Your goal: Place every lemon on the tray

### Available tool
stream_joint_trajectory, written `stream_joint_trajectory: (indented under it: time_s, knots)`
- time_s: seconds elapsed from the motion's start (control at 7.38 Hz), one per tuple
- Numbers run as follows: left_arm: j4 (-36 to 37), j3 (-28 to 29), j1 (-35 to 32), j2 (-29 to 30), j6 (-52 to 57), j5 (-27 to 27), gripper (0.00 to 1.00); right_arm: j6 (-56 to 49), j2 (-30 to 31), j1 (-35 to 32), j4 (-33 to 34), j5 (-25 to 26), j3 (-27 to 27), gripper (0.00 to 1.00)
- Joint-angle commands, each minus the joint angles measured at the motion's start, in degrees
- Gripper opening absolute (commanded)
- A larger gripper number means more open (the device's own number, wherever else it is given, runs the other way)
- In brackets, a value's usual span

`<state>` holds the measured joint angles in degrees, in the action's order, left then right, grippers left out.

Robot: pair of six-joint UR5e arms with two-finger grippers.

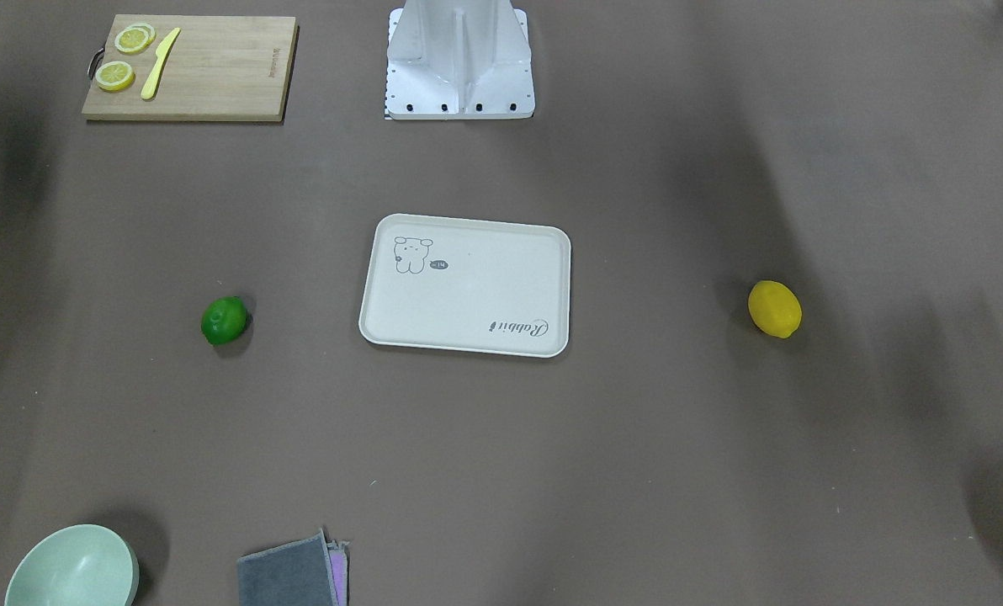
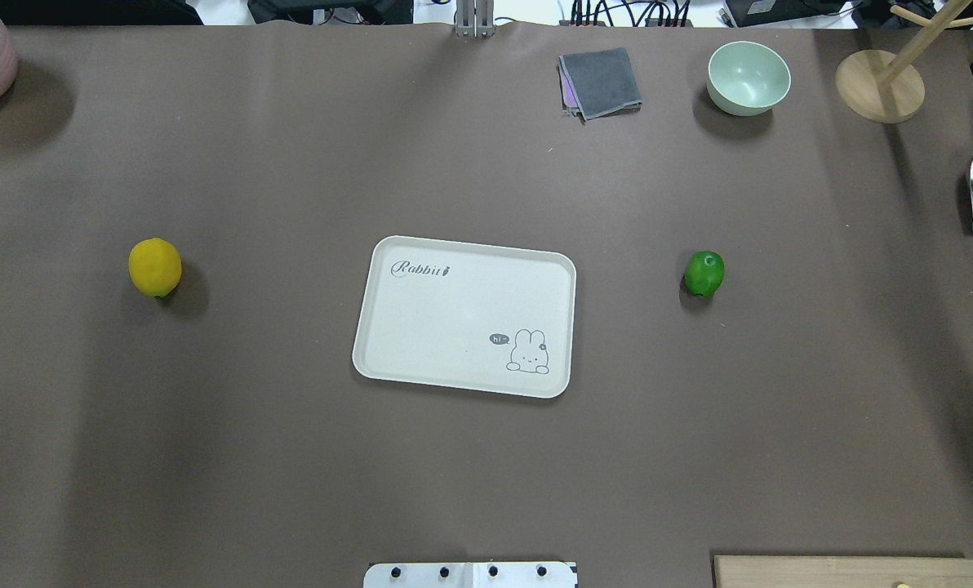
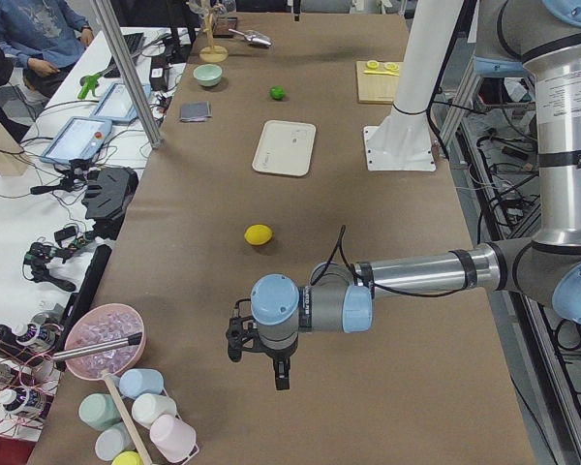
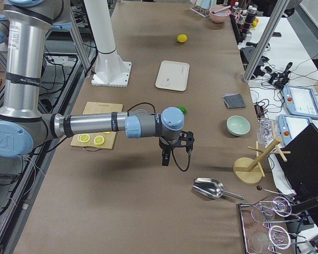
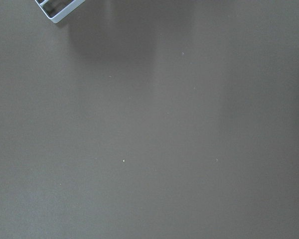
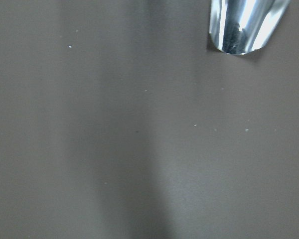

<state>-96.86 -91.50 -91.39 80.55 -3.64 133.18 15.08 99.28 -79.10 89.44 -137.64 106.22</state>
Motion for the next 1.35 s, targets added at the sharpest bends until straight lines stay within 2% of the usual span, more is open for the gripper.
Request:
stream_joint_trajectory:
  time_s: [0.0, 0.27, 0.41, 0.54, 0.68, 0.95, 1.08, 1.22]
  knots:
    - [0.52, -4.7, 3.56, 0.65, -3.54, 0.32, 0.98, 8.36, -3.19, 6.83, -0.14, 0.62, 2.77, 1.0]
    - [0.71, -12.0, 13.73, 3.01, -20.72, 0.23, 0.98, 16.25, -7.24, 12.18, -0.23, 2.72, 2.94, 1.0]
    - [0.79, -13.25, 19.7, 6.95, -29.67, 0.06, 0.98, 20.04, -9.61, 14.82, -0.23, 3.69, 3.03, 1.0]
    - [0.97, -13.26, 22.8, 10.55, -35.68, -0.2, 0.98, 23.73, -11.89, 17.55, -0.23, 4.66, 3.03, 1.0]
    - [2.1, -13.52, 23.97, 13.37, -37.3, -0.03, 0.98, 28.55, -14.53, 20.71, -0.23, 5.01, 2.51, 1.0]
    - [20.12, -15.46, 25.37, 26.77, -37.59, -0.29, 0.98, 34.64, -20.67, 27.13, -0.32, 8.51, -0.64, 1.0]
    - [22.65, -15.2, 27.82, 29.46, -37.58, -0.82, 0.98, 34.75, -23.58, 28.89, -0.32, 10.62, -3.01, 1.0]
    - [22.42, -15.2, 29.24, 29.66, -37.41, -2.91, 0.98, 34.75, -25.78, 30.56, -0.4, 11.16, -4.86, 0.99]
